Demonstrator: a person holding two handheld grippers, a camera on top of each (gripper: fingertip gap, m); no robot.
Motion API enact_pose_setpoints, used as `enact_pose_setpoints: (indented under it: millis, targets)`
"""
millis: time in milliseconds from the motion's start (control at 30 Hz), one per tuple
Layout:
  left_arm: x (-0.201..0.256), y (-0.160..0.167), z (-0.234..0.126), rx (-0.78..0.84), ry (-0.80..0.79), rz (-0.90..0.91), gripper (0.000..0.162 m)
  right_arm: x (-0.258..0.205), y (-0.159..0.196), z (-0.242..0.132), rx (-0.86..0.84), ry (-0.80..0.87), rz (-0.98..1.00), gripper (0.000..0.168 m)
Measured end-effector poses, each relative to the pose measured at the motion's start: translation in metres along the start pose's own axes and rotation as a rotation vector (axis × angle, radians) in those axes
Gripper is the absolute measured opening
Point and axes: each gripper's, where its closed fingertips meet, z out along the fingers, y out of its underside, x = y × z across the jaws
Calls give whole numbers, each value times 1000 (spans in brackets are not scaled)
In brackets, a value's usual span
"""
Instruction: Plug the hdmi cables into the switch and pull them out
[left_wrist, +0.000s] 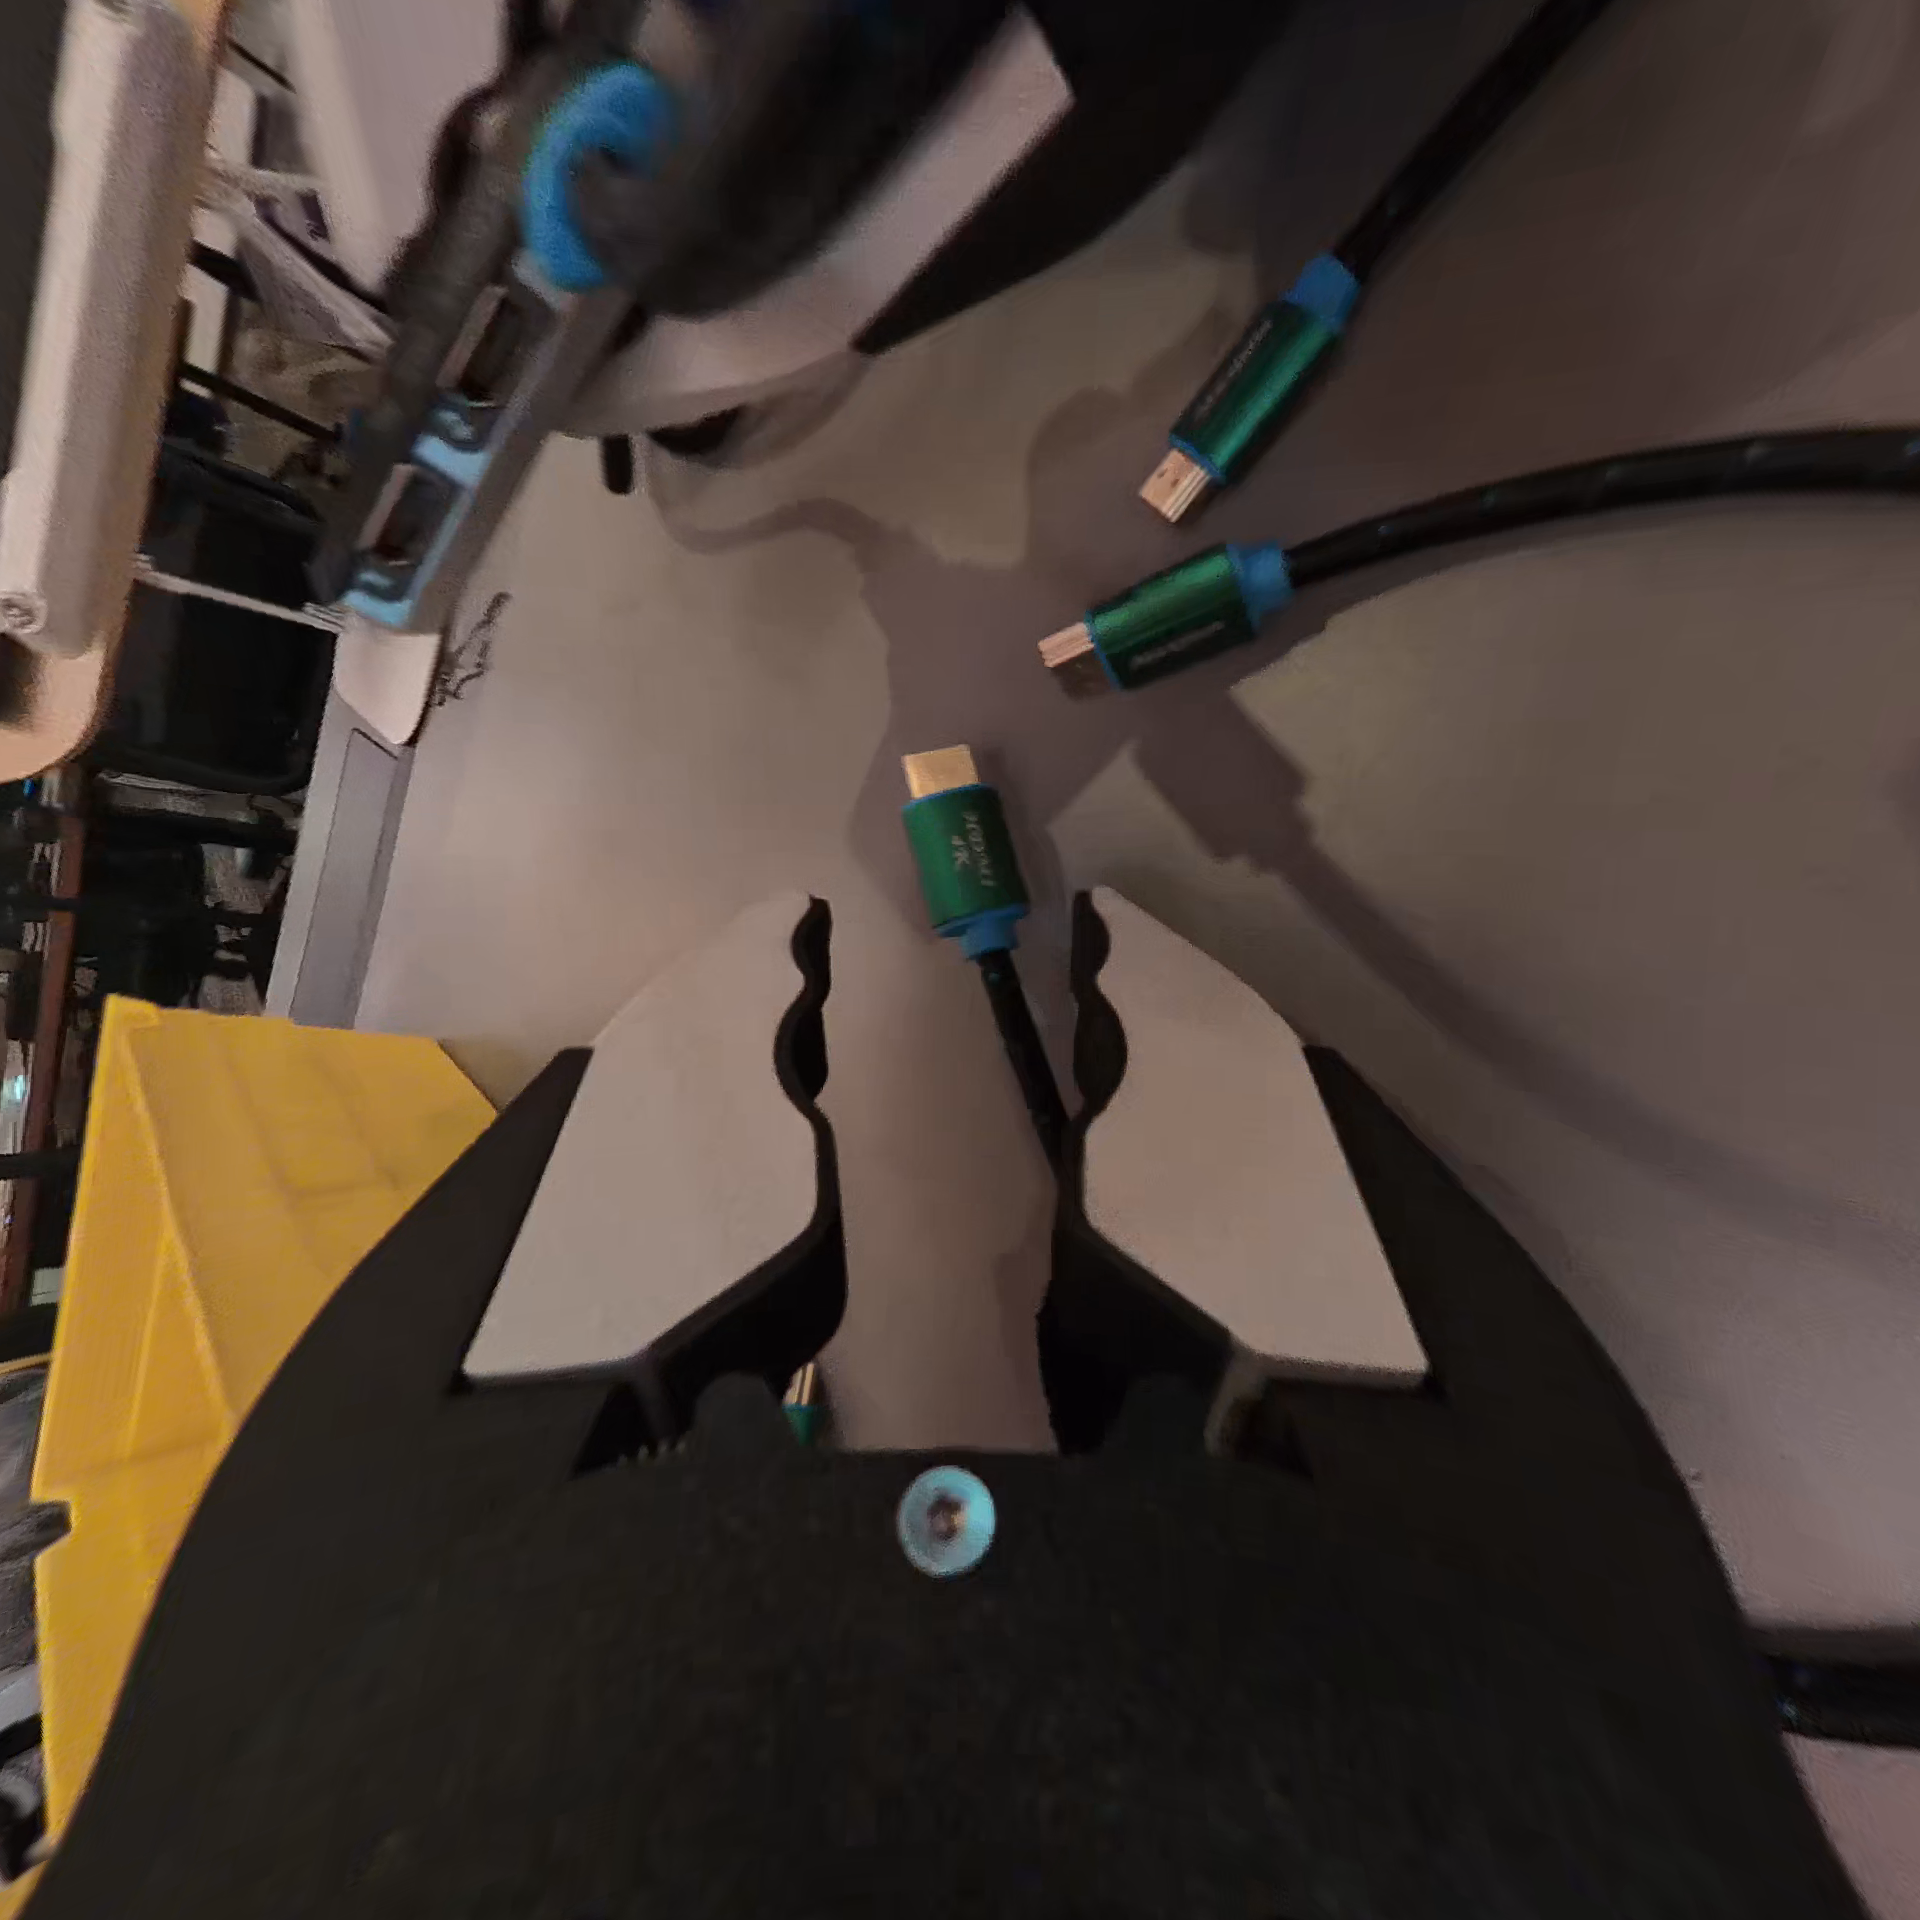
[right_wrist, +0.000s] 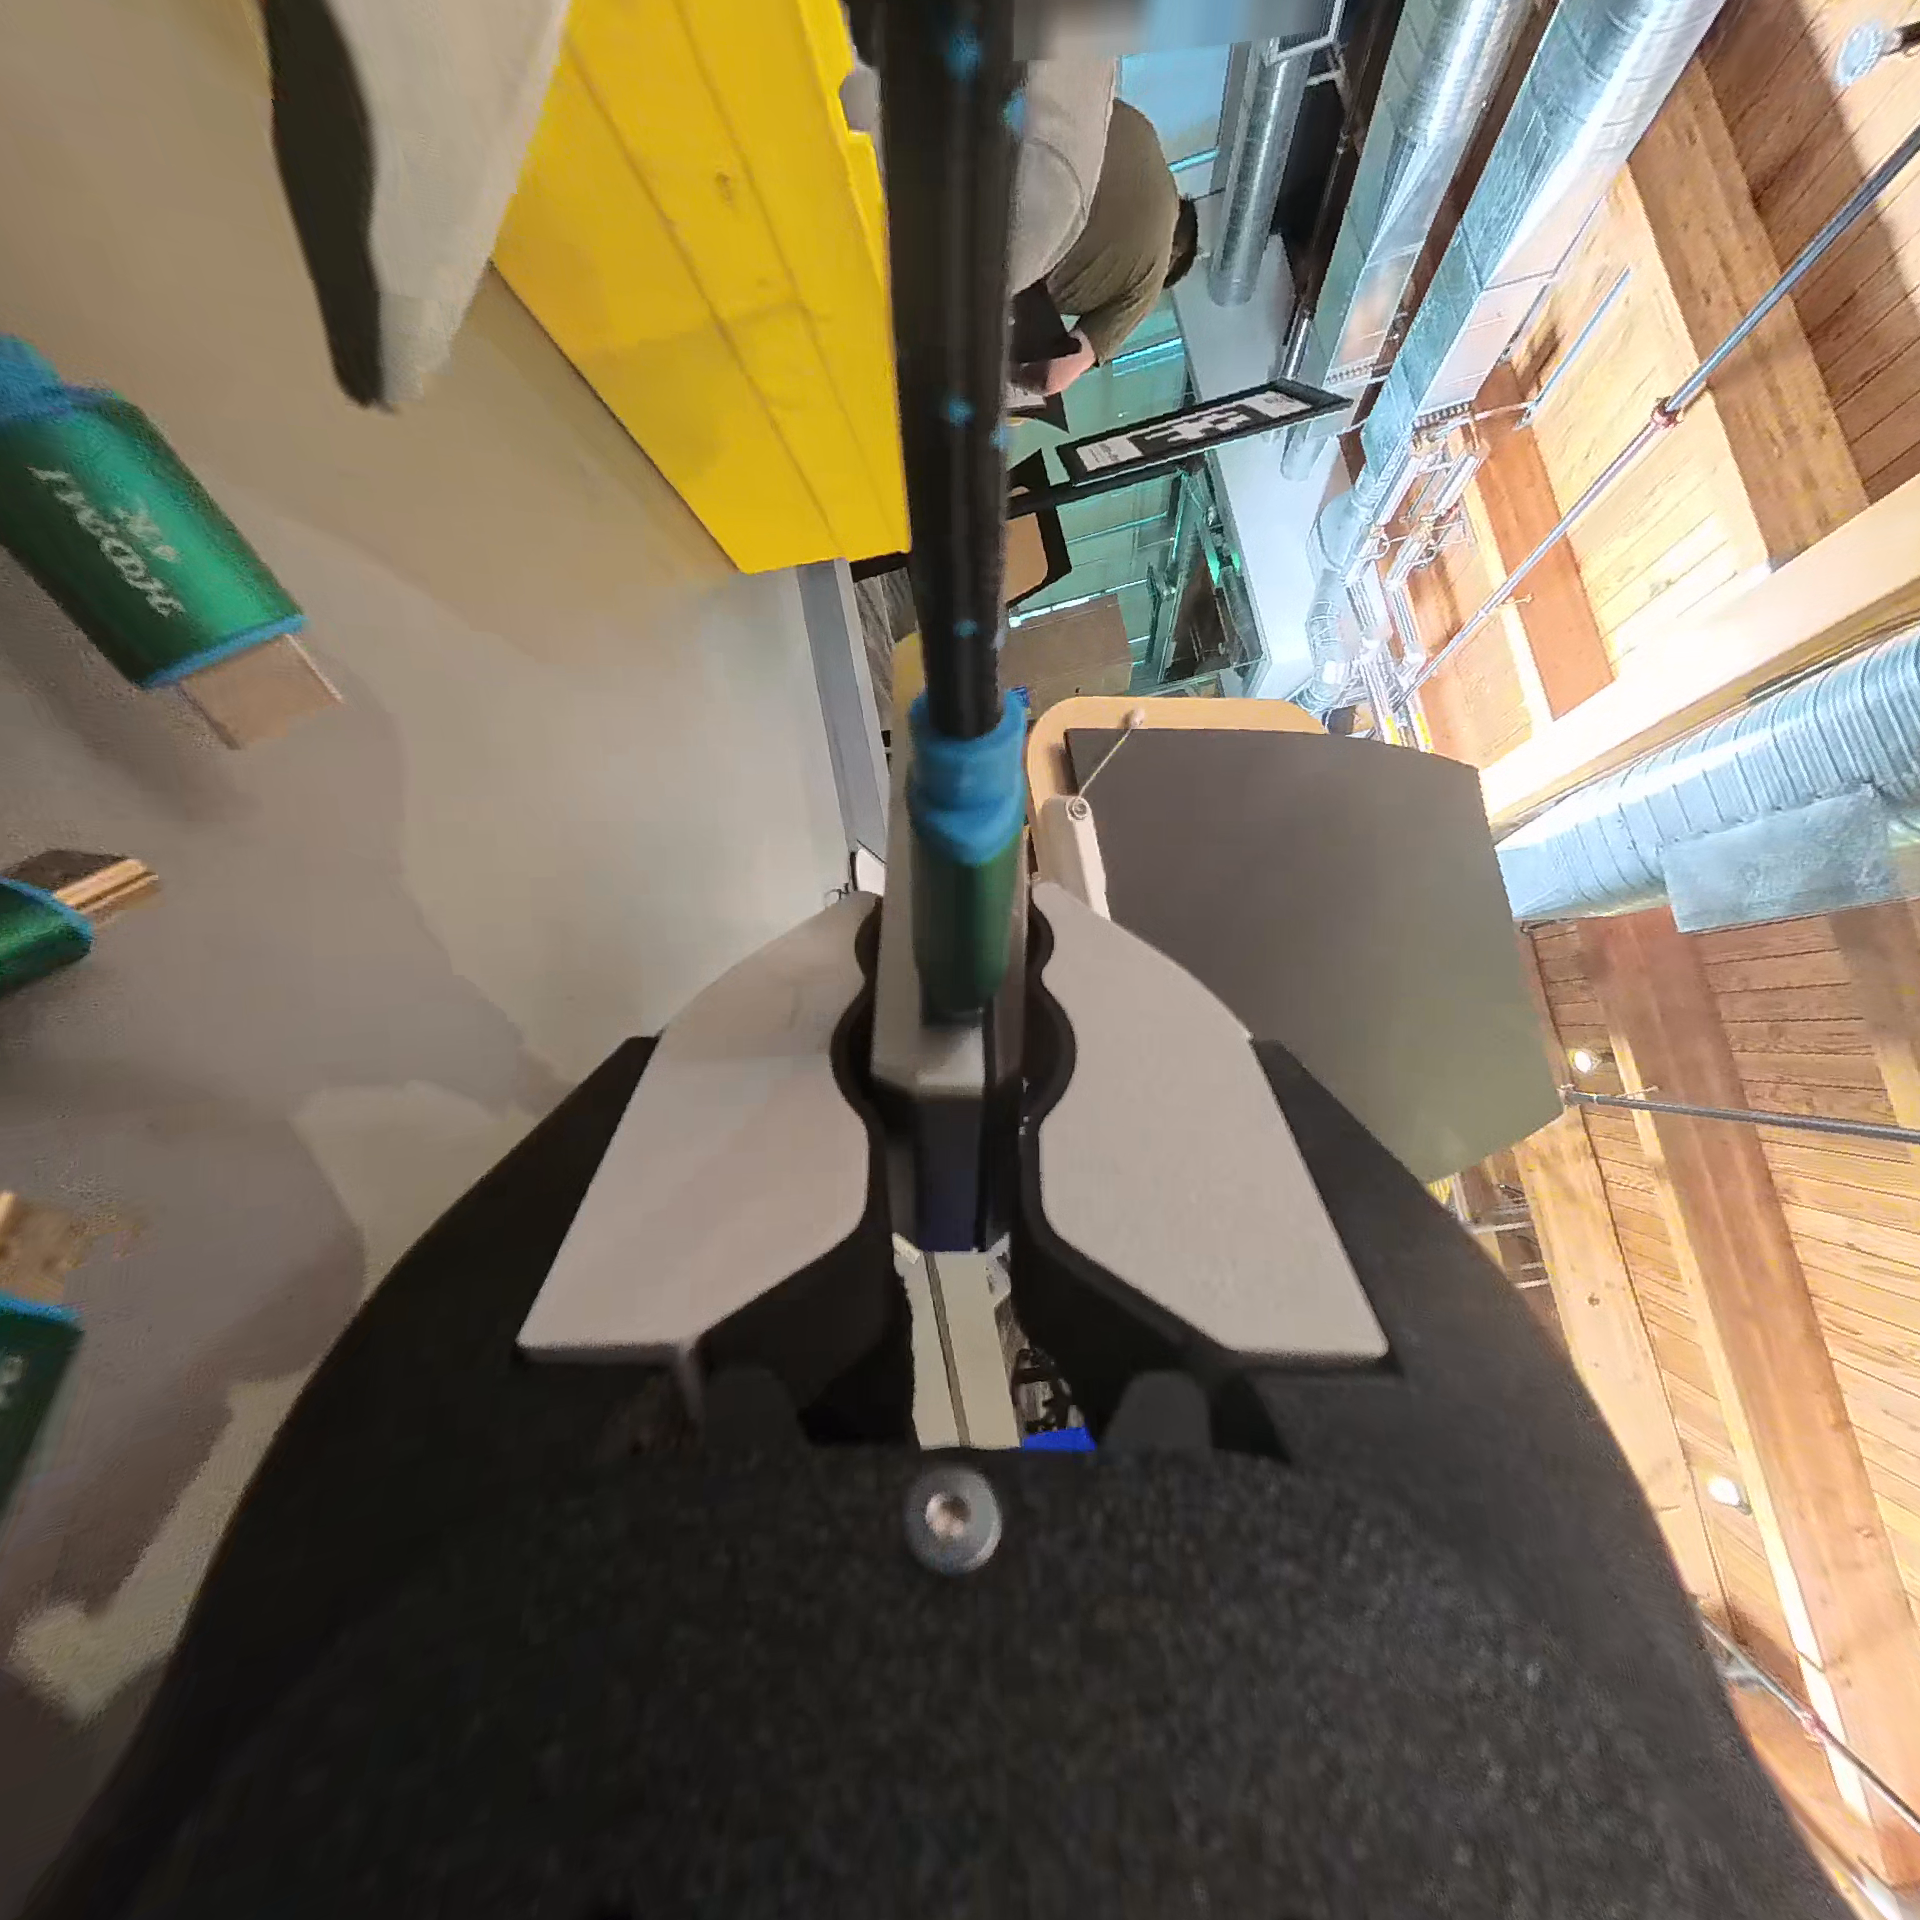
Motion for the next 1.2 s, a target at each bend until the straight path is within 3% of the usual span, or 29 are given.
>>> enact_pose_setpoints:
  millis: [67, 167, 300, 367, 433, 600, 667, 767, 900, 967, 1133, 1200]
  targets:
    - [4, 6, 7, -35, 16, 23, 48, 0, 1, 0, 1, 2, 4, 23]
    - [-1, 15, 10, -65, 30, 25, 40, 3, 3, 0, -1, 5, 24, 22]
    - [-4, 34, 11, -138, -7, 51, 9, 3, 5, 1, -5, 4, 27, 23]
    - [-3, 37, 7, -136, -10, 24, 9, 3, 5, 1, -5, 4, 27, 23]
    - [-4, 37, -1, -137, 19, -54, 22, 3, 6, 1, -6, 2, 31, 23]
    - [-2, 45, -1, -134, 179, -294, 30, 1, 8, 2, -7, -9, 45, 22]
    - [0, 44, 2, -108, 224, -339, 27, -1, 7, 3, -5, -15, 44, 22]
    - [5, 38, 6, -50, 255, -338, 7, -2, 6, 3, -4, -18, 38, 22]
    - [4, 37, 8, -71, 234, -310, 7, -1, 7, 3, -4, -15, 42, 22]
    - [10, 33, 5, -69, 349, -419, 7, 0, 7, 3, -5, -14, 37, 23]
    - [7, -5, -35, 122, 880, -952, 6, 7, -3, -3, 18, 3, -7, 23]
    - [-1, -12, -45, 132, 939, -1035, 6, 7, -14, -8, 16, -11, -48, 23]
